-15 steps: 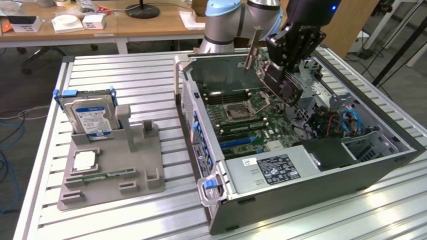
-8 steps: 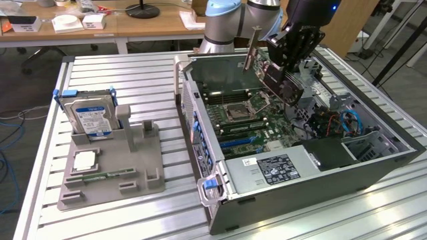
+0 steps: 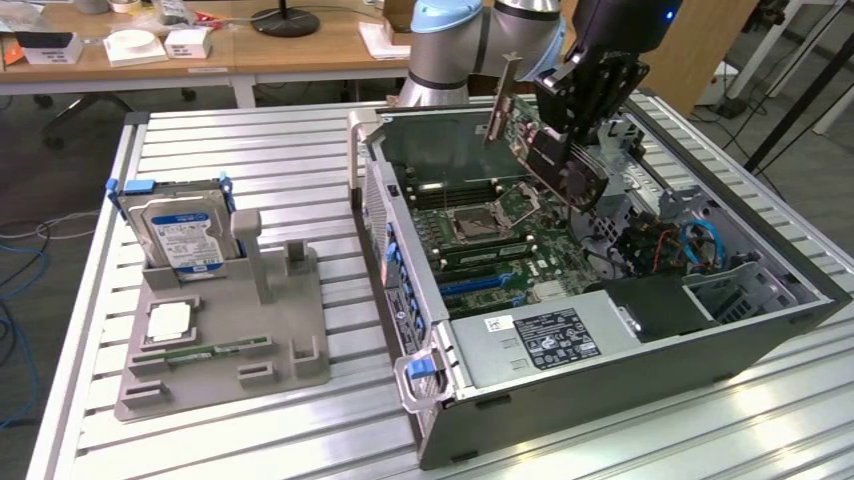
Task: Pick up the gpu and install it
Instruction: 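Insert the gpu into the slot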
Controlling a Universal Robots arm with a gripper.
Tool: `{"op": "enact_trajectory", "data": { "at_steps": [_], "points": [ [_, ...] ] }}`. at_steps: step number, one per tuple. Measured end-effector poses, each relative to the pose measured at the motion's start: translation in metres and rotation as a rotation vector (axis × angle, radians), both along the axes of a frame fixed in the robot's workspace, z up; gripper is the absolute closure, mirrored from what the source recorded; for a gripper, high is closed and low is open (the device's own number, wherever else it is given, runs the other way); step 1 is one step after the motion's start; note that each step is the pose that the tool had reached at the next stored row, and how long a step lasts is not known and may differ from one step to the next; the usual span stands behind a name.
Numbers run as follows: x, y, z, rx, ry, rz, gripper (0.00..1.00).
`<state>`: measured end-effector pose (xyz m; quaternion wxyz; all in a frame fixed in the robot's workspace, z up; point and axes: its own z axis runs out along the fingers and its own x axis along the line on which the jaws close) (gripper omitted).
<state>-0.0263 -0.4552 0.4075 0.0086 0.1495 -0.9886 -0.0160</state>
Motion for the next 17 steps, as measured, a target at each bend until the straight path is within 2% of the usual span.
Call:
{"op": "enact_trajectory", "data": {
  "at_steps": [17],
  "points": [
    [0.0, 0.0, 0.0, -0.0007, 0.0, 0.055, 0.74]
  ]
}}
